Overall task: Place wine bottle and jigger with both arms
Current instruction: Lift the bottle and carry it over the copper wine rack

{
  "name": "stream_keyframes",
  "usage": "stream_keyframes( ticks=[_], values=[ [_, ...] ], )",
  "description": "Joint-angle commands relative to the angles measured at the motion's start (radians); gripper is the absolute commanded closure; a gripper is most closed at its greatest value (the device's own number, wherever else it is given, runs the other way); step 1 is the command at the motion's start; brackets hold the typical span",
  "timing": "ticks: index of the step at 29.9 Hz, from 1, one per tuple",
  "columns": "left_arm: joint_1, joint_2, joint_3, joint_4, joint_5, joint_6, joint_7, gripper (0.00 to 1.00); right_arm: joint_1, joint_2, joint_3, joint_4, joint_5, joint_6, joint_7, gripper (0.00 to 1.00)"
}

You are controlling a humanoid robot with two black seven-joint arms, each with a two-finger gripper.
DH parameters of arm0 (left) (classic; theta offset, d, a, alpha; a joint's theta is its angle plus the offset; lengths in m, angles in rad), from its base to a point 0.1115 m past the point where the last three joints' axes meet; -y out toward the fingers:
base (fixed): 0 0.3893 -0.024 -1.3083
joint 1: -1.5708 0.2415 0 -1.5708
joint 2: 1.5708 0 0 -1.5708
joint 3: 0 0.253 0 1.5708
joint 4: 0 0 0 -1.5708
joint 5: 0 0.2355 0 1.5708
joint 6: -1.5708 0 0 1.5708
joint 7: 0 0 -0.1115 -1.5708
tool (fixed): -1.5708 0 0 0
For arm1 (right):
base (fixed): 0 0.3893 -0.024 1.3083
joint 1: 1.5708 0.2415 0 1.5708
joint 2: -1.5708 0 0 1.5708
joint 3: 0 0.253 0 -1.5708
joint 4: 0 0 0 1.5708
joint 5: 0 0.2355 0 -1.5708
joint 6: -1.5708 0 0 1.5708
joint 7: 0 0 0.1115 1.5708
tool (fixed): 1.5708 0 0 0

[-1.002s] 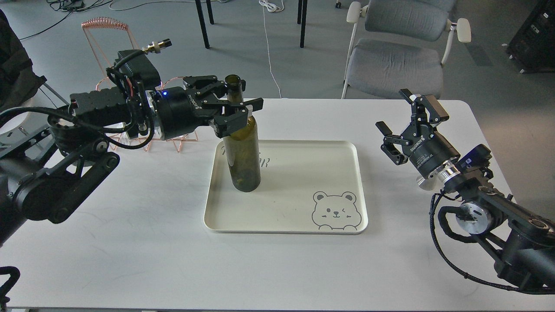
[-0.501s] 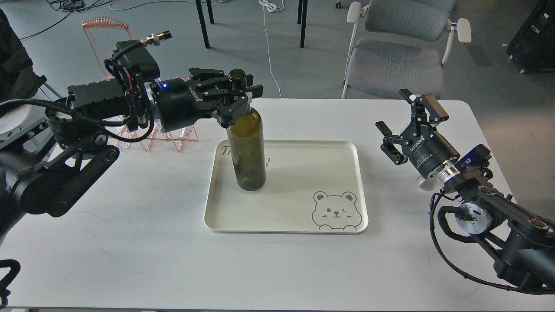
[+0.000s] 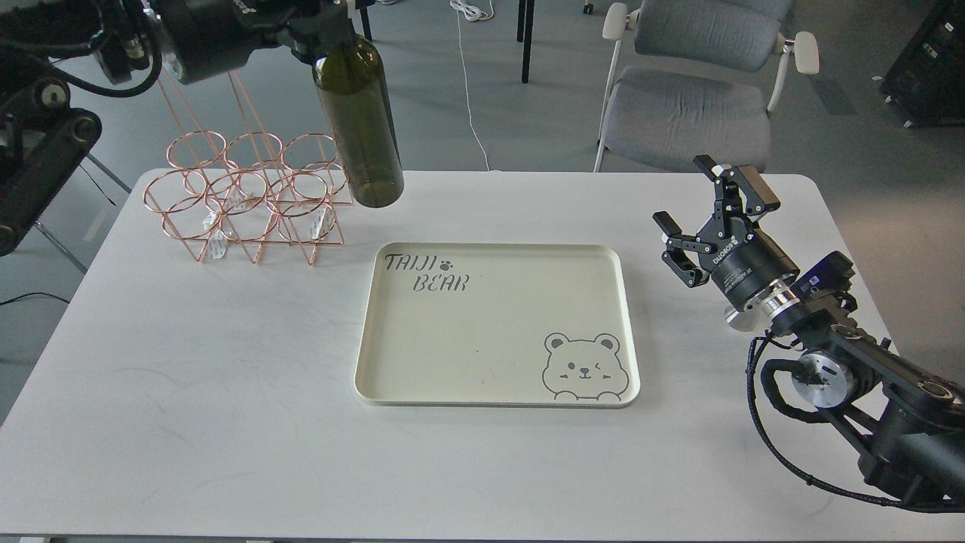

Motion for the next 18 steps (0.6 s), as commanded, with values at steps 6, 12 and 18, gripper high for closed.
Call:
stream_keyframes(
  ticks=[6, 12, 18],
  values=[
    [-0.013, 0.053, 0.001, 0.092, -0.026, -0.006, 0.0, 0.92, -0.002, 0.0, -0.001, 0.0, -0.001, 0.0, 0.0, 0.01],
    [-0.011, 0.048, 0.05, 0.139, -0.027, 0.004, 0.0, 0.92, -0.008, 0.0, 0.0, 0.0, -0.003, 0.0, 0.0, 0.01],
    [-0.008, 0.044, 0.058, 0.167, -0.027, 0.018, 0.0, 0.92, -0.009, 0.0, 0.0, 0.0, -0.003, 0.0, 0.0, 0.01]
  ],
)
